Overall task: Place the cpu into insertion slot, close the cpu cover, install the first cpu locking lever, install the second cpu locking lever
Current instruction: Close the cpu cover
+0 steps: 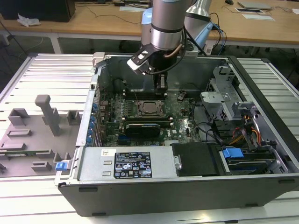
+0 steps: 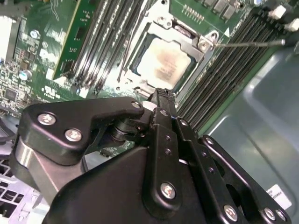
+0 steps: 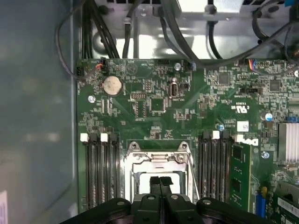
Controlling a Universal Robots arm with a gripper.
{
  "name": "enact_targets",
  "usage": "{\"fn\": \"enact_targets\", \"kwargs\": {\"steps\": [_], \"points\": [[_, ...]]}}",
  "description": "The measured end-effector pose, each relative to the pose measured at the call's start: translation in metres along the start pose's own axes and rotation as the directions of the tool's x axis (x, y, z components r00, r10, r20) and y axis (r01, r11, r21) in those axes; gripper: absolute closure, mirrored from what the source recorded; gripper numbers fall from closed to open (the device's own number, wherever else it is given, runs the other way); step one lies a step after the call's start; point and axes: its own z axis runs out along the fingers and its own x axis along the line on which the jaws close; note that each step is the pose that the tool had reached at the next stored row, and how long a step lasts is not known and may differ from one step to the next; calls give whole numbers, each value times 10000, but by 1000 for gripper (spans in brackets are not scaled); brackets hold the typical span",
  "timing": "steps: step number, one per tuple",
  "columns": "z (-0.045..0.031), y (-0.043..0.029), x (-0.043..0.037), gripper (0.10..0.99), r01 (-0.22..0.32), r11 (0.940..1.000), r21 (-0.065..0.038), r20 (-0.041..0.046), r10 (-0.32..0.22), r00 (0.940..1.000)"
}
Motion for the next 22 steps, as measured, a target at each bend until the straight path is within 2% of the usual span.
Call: {"fn": "enact_targets", "kwargs": {"steps": [4, 8, 12, 15, 18, 19, 21, 22], "points": [[9, -79, -65, 980, -1, 9999, -106, -2, 1, 10000], [27, -160, -85, 980, -3, 9999, -130, -3, 3, 10000], [35, -166, -85, 980, 0, 9999, -129, -1, 0, 10000], [36, -166, -86, 980, 577, 9982, -137, 8, -577, 9983], [37, -166, -85, 980, 1288, 9916, -147, 23, -1288, 9917], [38, -166, -85, 980, 1751, 9844, -152, 34, -1751, 9846], [38, -166, -85, 980, 2210, 9751, -157, 44, -2210, 9753], [38, -166, -85, 980, 2501, 9681, -160, 51, -2501, 9682]]}}
